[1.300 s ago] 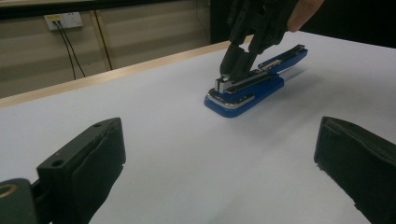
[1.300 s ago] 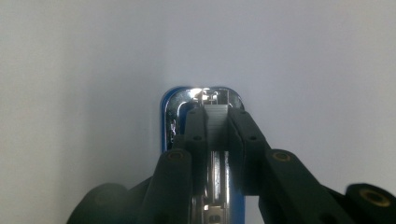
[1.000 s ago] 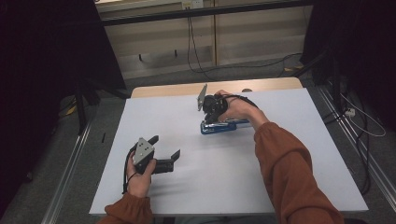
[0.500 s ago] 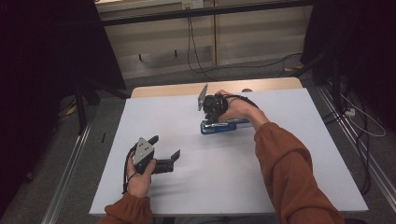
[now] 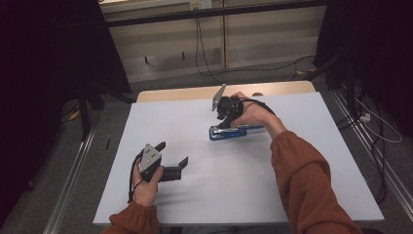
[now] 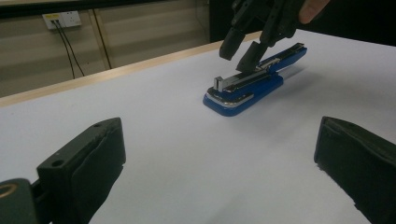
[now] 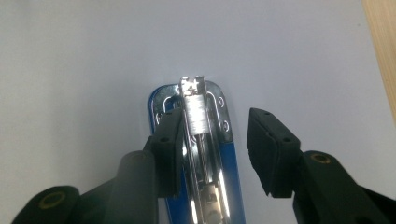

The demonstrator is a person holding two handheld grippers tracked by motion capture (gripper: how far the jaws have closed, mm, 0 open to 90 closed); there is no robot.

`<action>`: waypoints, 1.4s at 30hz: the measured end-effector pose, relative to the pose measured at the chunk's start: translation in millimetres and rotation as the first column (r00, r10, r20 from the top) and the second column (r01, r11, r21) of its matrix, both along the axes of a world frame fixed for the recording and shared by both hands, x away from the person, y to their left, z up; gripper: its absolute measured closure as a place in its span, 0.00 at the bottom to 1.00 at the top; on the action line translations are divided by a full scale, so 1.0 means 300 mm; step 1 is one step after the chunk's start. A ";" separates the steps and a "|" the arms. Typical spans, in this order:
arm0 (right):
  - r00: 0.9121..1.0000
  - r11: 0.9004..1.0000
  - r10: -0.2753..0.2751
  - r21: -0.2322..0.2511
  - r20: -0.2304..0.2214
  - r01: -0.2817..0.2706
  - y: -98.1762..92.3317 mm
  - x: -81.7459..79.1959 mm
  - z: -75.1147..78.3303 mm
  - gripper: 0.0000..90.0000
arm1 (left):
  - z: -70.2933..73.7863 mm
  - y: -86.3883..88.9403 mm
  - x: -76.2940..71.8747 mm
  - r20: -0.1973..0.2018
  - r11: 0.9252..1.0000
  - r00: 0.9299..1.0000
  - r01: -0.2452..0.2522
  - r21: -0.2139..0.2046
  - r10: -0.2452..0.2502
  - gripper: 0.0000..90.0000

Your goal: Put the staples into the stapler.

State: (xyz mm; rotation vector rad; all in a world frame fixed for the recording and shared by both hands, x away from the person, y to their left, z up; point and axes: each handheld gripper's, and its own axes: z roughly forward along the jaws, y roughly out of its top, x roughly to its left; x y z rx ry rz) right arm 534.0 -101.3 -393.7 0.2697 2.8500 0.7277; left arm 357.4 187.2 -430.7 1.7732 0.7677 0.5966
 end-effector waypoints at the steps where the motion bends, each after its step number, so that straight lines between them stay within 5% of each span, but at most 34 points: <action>1: 1.000 1.000 -0.017 0.010 0.002 0.017 -0.009 -0.003 -0.001 0.60 | 0.000 -0.001 0.000 0.000 1.000 1.000 0.001 0.001 -0.001 0.02; 10: 0.992 0.988 -0.123 0.098 0.019 0.121 -0.082 -0.031 -0.010 0.43 | -0.006 -0.007 0.005 -0.006 1.000 1.000 0.005 0.007 -0.005 0.02; 19: 0.975 0.959 -0.220 0.192 0.034 0.210 -0.154 -0.075 -0.017 0.29 | -0.009 -0.006 0.009 -0.019 1.000 1.000 0.000 0.004 0.000 0.02; 24: 0.956 0.931 -0.291 0.236 0.019 0.279 -0.190 -0.101 -0.021 0.22 | -0.010 -0.007 0.013 -0.019 1.000 1.000 -0.001 0.002 0.001 0.02; 30: 0.926 0.884 -0.378 0.296 -0.003 0.361 -0.239 -0.137 -0.043 0.17 | -0.011 -0.011 0.015 -0.021 1.000 1.000 -0.004 -0.006 0.003 0.02; 35: 0.915 0.862 -0.403 0.324 -0.025 0.389 -0.266 -0.169 -0.061 0.13 | -0.011 -0.013 0.015 -0.021 1.000 1.000 -0.006 -0.002 0.006 0.02; 42: 0.873 0.810 -0.488 0.366 -0.015 0.459 -0.297 -0.217 -0.070 0.08 | -0.012 -0.017 0.016 -0.012 1.000 1.000 -0.012 0.001 0.012 0.02</action>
